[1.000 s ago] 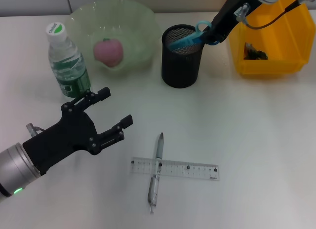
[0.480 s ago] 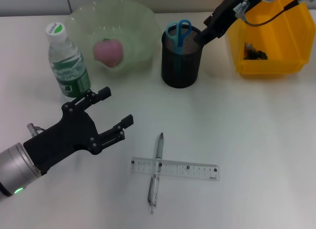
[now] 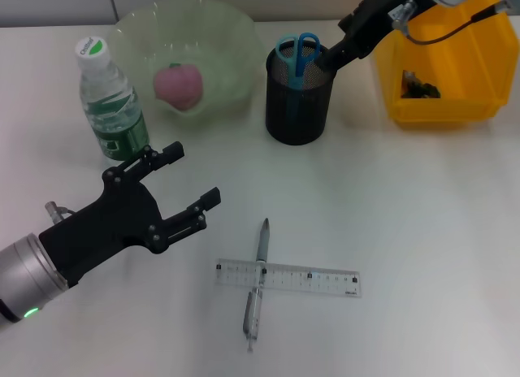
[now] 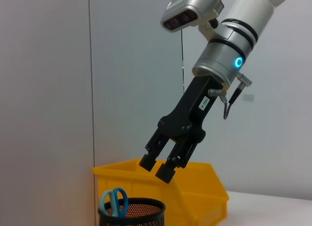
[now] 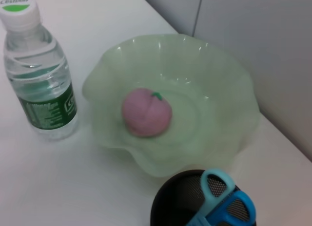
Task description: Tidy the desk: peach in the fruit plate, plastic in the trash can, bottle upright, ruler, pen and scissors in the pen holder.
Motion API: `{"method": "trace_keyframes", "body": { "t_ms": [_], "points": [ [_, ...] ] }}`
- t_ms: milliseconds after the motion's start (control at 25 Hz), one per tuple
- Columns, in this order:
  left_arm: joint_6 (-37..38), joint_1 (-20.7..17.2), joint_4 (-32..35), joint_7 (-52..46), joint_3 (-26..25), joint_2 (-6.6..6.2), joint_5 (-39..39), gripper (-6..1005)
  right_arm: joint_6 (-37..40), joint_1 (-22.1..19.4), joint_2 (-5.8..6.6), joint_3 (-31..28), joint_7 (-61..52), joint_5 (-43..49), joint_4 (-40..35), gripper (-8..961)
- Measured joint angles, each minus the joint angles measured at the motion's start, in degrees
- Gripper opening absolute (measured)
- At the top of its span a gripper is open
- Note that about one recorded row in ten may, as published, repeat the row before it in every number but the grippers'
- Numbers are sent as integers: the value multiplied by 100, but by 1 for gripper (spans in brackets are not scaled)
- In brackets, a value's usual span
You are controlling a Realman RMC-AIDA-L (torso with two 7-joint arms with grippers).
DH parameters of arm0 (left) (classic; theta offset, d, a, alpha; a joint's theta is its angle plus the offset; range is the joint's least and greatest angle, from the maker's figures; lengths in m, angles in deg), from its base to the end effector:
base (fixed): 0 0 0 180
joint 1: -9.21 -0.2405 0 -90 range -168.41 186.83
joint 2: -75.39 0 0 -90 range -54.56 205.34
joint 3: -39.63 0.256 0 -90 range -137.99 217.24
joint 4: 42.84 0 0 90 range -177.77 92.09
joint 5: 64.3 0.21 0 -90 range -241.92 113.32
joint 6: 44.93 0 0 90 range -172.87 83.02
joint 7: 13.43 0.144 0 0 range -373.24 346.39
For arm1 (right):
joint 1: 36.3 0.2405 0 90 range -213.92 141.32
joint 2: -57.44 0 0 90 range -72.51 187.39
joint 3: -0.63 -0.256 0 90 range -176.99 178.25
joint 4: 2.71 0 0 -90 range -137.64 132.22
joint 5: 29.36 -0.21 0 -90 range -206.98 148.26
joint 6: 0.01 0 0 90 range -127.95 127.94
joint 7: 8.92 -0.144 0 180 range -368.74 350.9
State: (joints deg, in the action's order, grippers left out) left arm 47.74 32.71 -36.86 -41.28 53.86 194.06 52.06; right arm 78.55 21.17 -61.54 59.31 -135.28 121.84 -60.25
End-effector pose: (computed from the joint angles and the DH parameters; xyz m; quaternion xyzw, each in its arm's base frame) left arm -0.2964 0.2537 -0.0463 -0.8815 -0.0955 -0.3650 0.2839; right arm 0.1059 0.4461 0.0144 -0.9548 0.1815 -0.0899 0.2177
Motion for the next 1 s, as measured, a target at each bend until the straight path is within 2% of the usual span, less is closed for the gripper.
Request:
{"method": "trace_keyframes", "body": {
  "t_ms": [280, 440, 600, 720, 840, 880, 920, 1000],
  "points": [
    [1, 11, 0, -10, 0, -11, 0, 797, -144, -463, -11, 0, 240, -680, -327, 711],
    [19, 14, 19, -111, 4, -11, 2, 797, -271, -1028, -10, -38, 781, -1693, -609, 712],
    [19, 19, 52, -179, 31, -14, 8, 797, -308, -1688, 7, -92, 1744, -3127, -592, 712],
    [20, 31, 136, -350, 84, -31, 9, 797, -253, -2237, 9, -201, 2726, -4322, -277, 712],
    [47, 38, 282, -551, 168, -37, 10, 797, 42, -2651, 31, -301, 3727, -5421, 350, 712],
    [68, 44, 340, -626, 206, -40, 10, 797, 227, -2771, 52, -357, 4064, -5754, 636, 712],
    [112, 64, 485, -802, 313, -45, 10, 797, 723, -2907, 116, -550, 4743, -6230, 1284, 712],
    [122, 72, 549, -880, 369, -46, 10, 797, 944, -2947, 146, -652, 5023, -6350, 1569, 713]
  ]
}}
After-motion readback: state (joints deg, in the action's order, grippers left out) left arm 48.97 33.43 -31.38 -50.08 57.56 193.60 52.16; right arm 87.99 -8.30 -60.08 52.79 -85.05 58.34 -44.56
